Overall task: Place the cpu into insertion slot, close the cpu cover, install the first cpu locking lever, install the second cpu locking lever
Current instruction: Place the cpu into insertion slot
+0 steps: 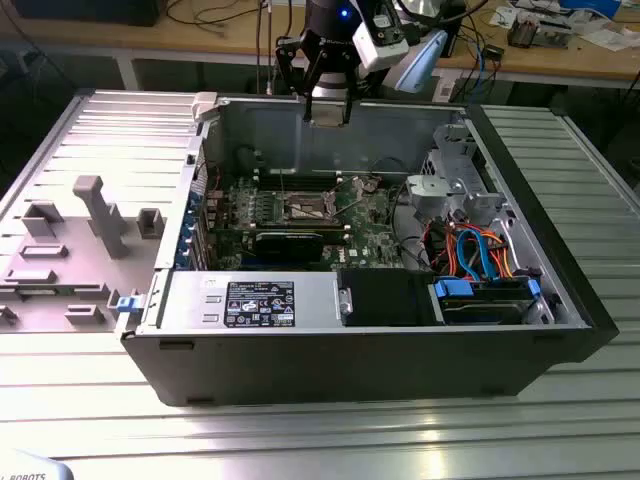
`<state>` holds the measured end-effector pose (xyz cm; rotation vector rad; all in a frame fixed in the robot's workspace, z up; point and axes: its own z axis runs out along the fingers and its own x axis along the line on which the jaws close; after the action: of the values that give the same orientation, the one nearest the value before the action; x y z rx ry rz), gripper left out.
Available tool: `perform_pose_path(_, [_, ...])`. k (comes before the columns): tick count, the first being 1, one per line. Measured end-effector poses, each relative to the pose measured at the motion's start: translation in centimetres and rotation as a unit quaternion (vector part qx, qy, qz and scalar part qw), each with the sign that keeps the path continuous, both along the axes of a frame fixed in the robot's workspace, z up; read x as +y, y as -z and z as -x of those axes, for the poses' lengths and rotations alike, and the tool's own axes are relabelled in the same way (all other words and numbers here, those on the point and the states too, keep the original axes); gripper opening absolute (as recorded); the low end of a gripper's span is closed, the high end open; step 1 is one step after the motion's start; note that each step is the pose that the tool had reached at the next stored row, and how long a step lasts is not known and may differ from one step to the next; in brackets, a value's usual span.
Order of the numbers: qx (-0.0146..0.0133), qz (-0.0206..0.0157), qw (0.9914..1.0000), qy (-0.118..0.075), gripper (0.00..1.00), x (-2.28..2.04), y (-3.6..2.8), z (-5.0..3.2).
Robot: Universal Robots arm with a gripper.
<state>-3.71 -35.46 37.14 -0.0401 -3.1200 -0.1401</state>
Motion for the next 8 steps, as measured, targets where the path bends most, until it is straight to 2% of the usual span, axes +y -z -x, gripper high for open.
perform_pose_path(8, [0.0, 0.0, 1.0, 0.0, 0.54, 0.0, 0.0, 0.0])
